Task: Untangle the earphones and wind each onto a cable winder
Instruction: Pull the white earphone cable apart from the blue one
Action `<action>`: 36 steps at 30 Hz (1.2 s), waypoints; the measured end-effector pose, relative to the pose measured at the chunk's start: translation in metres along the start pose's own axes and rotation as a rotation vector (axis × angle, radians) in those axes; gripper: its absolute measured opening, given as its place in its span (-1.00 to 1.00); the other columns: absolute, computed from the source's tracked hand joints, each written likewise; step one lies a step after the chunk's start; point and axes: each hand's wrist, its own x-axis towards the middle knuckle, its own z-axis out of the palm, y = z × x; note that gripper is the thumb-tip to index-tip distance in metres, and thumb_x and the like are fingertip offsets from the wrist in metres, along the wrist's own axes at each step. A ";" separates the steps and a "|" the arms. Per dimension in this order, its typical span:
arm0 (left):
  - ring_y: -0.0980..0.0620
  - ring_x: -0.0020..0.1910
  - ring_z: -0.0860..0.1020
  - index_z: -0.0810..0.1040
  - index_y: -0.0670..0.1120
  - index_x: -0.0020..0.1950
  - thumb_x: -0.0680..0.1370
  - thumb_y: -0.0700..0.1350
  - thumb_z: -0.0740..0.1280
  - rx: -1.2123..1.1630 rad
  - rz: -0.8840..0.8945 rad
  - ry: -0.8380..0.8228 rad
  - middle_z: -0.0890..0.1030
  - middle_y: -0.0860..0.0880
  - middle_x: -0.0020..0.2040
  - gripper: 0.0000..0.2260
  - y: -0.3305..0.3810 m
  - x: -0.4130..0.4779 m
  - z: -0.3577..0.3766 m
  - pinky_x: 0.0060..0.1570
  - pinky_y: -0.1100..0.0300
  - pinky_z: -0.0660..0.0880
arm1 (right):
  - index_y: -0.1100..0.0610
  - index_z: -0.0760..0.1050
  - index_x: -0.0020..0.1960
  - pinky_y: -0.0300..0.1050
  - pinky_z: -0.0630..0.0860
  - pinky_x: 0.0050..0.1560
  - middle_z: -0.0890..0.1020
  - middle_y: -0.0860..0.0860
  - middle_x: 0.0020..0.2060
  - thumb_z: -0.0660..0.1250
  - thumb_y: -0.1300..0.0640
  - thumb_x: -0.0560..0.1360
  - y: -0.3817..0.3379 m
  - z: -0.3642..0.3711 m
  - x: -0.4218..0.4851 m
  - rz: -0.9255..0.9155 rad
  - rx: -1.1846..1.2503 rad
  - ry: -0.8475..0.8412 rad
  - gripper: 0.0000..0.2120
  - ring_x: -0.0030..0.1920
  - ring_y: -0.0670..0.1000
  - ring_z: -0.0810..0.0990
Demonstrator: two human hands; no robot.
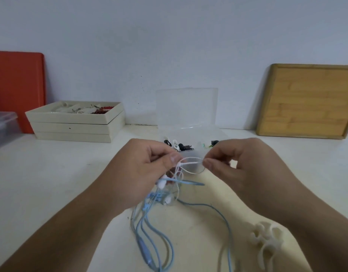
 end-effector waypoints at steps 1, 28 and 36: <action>-0.02 -0.32 0.64 0.73 -0.06 -0.13 0.61 -0.15 0.33 -0.051 -0.050 0.033 0.71 -0.09 -0.27 -0.80 -0.001 0.001 0.000 -0.21 0.23 0.59 | -0.06 0.58 -0.31 -0.35 0.35 -0.42 0.55 -0.10 -0.47 0.43 0.04 0.50 0.000 -0.001 -0.001 -0.004 0.009 0.008 -0.79 -0.54 -0.15 0.41; 0.01 -0.28 0.55 0.49 -0.06 -0.23 0.49 -0.02 0.46 -0.603 -0.435 0.378 0.52 0.00 -0.37 -0.79 -0.014 0.017 -0.029 -0.14 0.12 0.45 | 0.00 0.19 -0.37 -0.21 0.12 -0.55 0.18 -0.08 -0.57 0.26 0.23 0.46 0.036 -0.036 0.014 0.552 0.985 0.518 -0.66 -0.56 -0.04 0.12; 0.05 -0.46 0.49 0.35 -0.11 -0.27 0.57 -0.21 0.33 -0.768 -0.280 0.290 0.37 -0.01 -0.43 -0.75 -0.012 0.016 -0.028 -0.36 0.19 0.58 | -0.26 0.55 0.04 -0.13 0.39 -0.30 0.56 -0.18 -0.41 0.45 -0.37 0.28 0.030 -0.037 0.008 0.443 -0.104 -0.119 -0.60 -0.40 -0.17 0.54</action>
